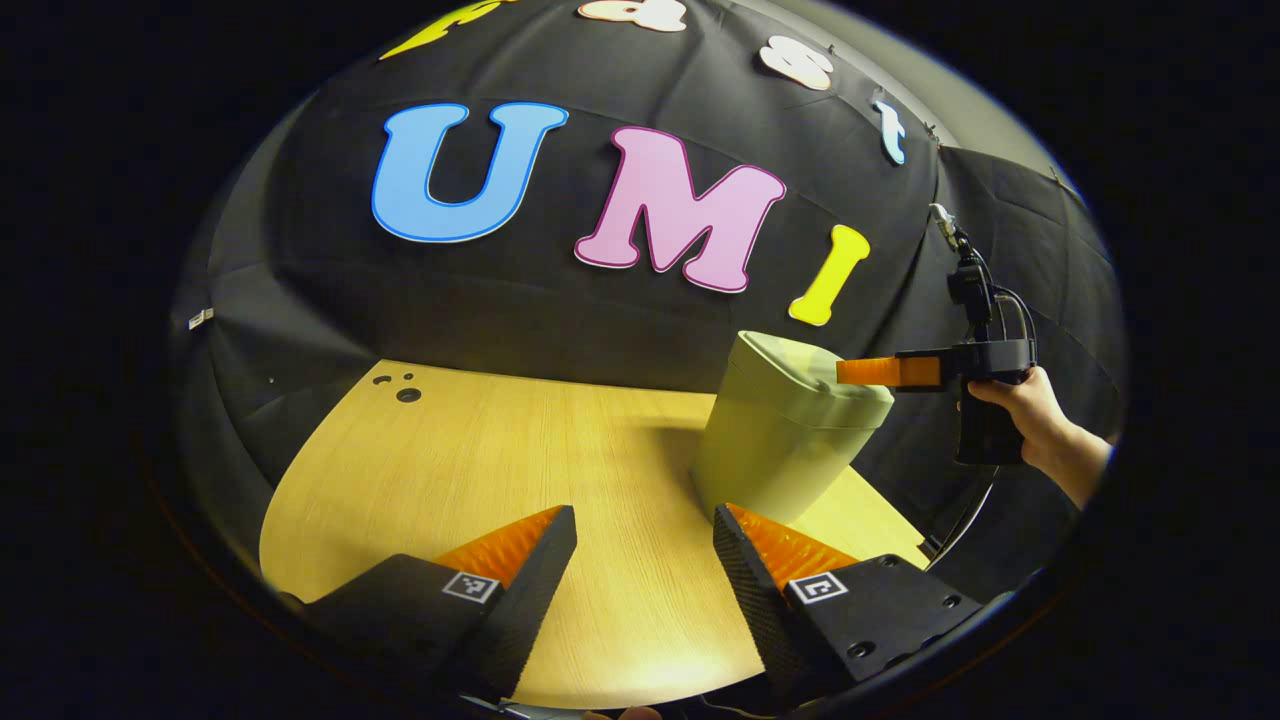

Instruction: Press the lid of the desktop garbage bin to open it, pick up the crumpled paper on the desktop and throw it into the bin, then pick up the pop can on the desktop and drop it into the bin, and finally close the garbage bin lid.

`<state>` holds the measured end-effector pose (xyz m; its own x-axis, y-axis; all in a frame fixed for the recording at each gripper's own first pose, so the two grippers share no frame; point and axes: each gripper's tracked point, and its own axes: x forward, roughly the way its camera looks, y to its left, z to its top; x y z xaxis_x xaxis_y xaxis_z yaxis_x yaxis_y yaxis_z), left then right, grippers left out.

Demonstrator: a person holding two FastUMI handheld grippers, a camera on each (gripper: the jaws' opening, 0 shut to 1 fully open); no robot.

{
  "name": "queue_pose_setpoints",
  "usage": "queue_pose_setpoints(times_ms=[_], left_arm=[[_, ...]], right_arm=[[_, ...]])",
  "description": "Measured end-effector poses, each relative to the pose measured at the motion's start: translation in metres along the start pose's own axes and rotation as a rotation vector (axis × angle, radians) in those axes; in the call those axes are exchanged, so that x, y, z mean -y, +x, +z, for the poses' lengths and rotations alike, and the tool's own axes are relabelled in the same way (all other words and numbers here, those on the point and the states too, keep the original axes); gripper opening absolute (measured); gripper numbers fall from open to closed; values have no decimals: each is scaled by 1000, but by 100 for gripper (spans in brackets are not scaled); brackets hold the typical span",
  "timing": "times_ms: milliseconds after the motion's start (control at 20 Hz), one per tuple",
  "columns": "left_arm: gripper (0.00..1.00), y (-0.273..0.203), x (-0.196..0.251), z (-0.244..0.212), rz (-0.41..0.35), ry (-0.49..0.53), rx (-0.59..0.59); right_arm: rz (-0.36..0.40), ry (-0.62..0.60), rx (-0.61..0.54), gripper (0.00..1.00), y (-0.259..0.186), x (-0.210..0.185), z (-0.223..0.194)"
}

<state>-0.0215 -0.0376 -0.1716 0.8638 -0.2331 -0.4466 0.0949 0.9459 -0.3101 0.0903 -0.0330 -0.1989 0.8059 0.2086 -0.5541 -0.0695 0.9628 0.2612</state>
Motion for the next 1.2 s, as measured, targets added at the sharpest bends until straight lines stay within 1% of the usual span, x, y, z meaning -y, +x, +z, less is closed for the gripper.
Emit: queue_pose_setpoints(times_ms=[250,600,900,1050,1200], left_arm=[[90,4,2,10,1,17,18],[90,10,9,26,1,47,40],[90,11,9,40,14,74,68],[90,11,10,45,17,88,83],[90,11,12,49,17,97,91]], right_arm=[[31,34,44,98,-23,-16,9],[70,8,101,98,-55,-39,23],[115,35,153,98,-80,-56,29],[145,51,171,98,-90,-68,26],[170,50,167,98,-92,-83,14]])
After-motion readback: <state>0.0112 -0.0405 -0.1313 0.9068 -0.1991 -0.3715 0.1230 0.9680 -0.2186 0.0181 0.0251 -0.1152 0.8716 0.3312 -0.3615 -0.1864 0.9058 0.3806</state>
